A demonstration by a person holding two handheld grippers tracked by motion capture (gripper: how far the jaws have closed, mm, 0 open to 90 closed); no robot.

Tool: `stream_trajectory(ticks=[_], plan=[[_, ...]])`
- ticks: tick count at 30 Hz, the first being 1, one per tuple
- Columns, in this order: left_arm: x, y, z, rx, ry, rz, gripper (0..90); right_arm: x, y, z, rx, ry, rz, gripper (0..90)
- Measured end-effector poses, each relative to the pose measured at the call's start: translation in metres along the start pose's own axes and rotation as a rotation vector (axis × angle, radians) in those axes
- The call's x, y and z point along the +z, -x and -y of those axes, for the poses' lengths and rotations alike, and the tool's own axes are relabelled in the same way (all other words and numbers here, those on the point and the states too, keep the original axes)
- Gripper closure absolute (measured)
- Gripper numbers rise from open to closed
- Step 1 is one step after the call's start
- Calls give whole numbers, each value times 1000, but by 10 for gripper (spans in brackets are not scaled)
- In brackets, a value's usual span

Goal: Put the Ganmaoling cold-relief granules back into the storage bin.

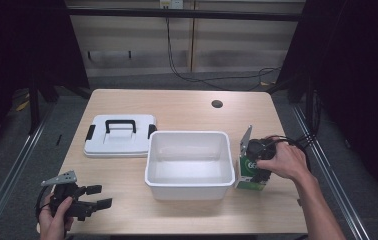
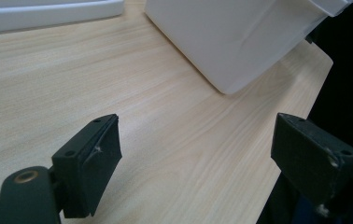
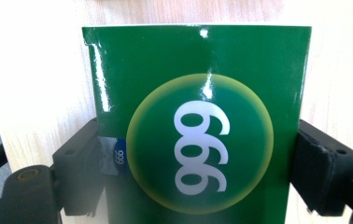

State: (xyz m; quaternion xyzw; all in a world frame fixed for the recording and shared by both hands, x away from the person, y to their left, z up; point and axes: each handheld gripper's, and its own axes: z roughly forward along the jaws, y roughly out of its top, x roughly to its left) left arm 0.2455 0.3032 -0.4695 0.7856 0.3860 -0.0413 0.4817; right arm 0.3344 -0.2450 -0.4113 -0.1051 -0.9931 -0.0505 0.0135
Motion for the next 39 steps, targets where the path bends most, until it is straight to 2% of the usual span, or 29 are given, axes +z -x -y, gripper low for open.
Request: stream_trajectory(ticks=[1, 6, 9, 10, 15, 20, 33, 39], plan=[[0, 0, 0, -3, 2, 0, 160, -2, -1, 1, 14, 3, 0, 162], [0, 0, 0, -4, 3, 0, 160, -6, -2, 4, 20, 13, -1, 162], [0, 0, 0, -3, 2, -1, 160, -10, -2, 7, 19, 45, -9, 162], [0, 0, 0, -3, 2, 0, 160, -11, -4, 7, 36, 45, -12, 162], [0, 0, 0, -5, 4, 0, 160, -15, -5, 10, 32, 65, -20, 162], [0, 0, 0, -5, 4, -2, 160, -22, -6, 15, 48, 118, -26, 162], [-1, 0, 0, -4, 6, 5, 160, -35, -10, 26, 82, 150, -42, 162], [0, 0, 0, -6, 7, 4, 160, -42, -12, 33, 92, 211, -30, 162]])
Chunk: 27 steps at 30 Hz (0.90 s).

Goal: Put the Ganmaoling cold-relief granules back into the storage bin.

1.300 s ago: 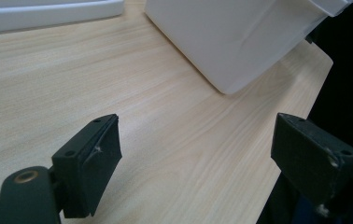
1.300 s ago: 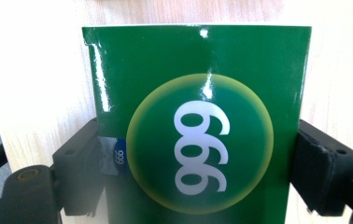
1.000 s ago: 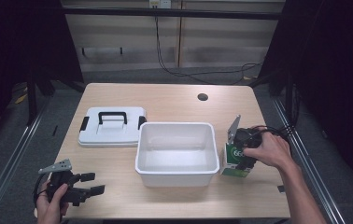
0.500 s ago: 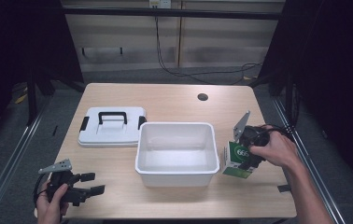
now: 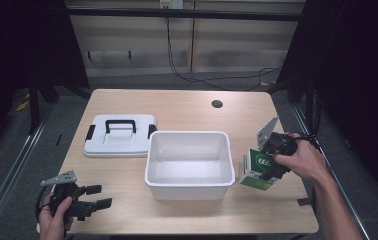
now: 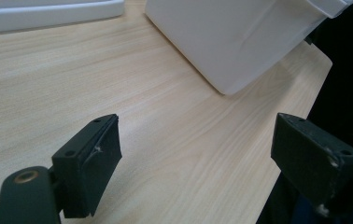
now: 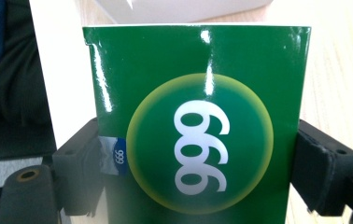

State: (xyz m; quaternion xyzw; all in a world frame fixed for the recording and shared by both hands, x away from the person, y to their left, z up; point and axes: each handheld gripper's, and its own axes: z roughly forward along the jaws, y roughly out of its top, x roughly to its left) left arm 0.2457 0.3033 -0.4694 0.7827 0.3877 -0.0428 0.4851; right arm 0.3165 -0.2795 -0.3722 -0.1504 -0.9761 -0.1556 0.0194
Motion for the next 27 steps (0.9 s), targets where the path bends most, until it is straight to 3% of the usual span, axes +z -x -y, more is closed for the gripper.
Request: stream_trajectory(ticks=[7, 27], plan=[[0, -1, -1, -1, 1, 2, 160, -4, -1, 4, 10, 9, 0, 163], [1, 0, -1, 6, -6, -1, 160, -40, -8, 8, 16, 56, 53, 163]])
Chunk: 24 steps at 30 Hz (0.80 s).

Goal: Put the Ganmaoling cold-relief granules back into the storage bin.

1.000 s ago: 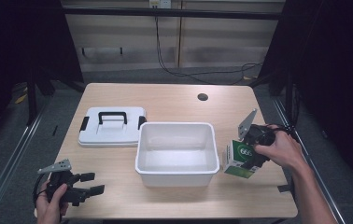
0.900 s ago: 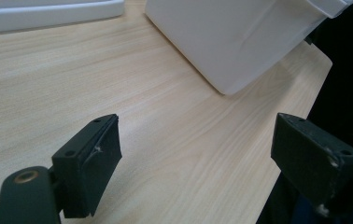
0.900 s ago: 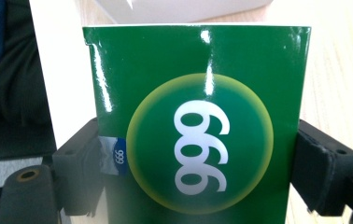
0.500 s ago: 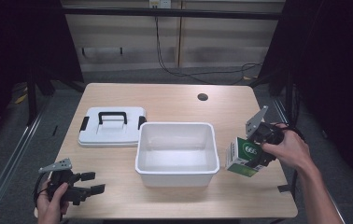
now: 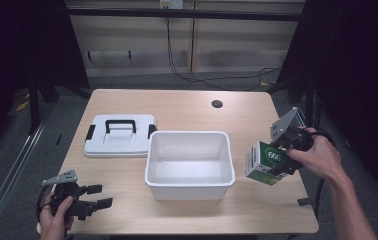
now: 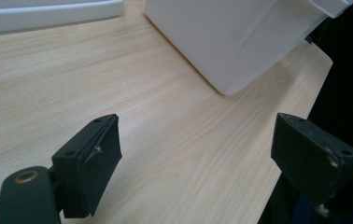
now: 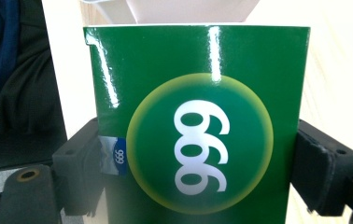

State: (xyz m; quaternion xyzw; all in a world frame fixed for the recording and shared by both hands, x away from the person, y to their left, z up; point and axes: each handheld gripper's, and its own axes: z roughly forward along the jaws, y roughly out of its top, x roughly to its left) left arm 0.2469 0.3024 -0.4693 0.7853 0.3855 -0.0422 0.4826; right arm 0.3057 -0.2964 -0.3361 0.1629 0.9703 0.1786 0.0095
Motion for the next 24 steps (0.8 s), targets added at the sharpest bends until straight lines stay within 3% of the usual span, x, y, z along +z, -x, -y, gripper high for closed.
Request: stream_trajectory(ticks=[24], plan=[[-1, 1, 1, -2, 2, 0, 160, -34, -4, -28, -51, 69, 62, 163]])
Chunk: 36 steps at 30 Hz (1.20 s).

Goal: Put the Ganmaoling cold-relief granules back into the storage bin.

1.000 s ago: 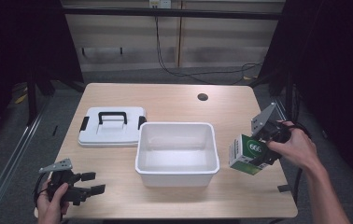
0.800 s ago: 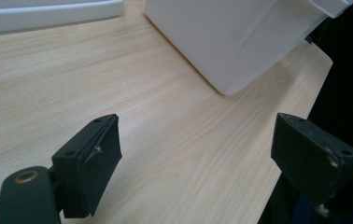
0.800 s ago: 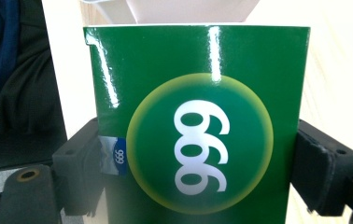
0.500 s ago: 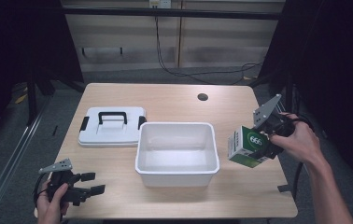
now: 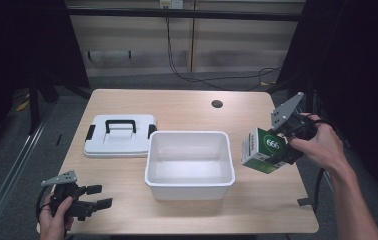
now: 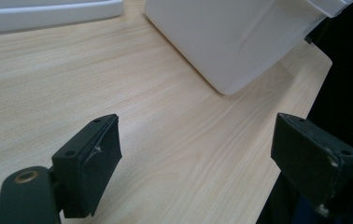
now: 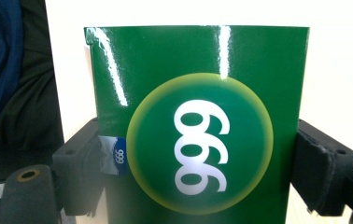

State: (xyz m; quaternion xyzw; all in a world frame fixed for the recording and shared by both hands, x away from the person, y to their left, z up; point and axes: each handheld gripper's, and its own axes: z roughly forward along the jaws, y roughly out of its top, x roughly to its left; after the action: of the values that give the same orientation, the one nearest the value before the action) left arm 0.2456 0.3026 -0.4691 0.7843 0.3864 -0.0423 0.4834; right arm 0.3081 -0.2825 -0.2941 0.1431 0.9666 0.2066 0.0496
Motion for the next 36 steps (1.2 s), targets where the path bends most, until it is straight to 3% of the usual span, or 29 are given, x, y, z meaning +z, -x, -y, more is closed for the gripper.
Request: stream_trajectory(ticks=[22, 36], plan=[[-1, 0, 0, 0, 3, 1, 160, -14, -1, -47, -54, 43, 7, 163], [-1, 0, 0, -1, 4, 1, 160, 3, 1, -78, -88, 40, -34, 163]])
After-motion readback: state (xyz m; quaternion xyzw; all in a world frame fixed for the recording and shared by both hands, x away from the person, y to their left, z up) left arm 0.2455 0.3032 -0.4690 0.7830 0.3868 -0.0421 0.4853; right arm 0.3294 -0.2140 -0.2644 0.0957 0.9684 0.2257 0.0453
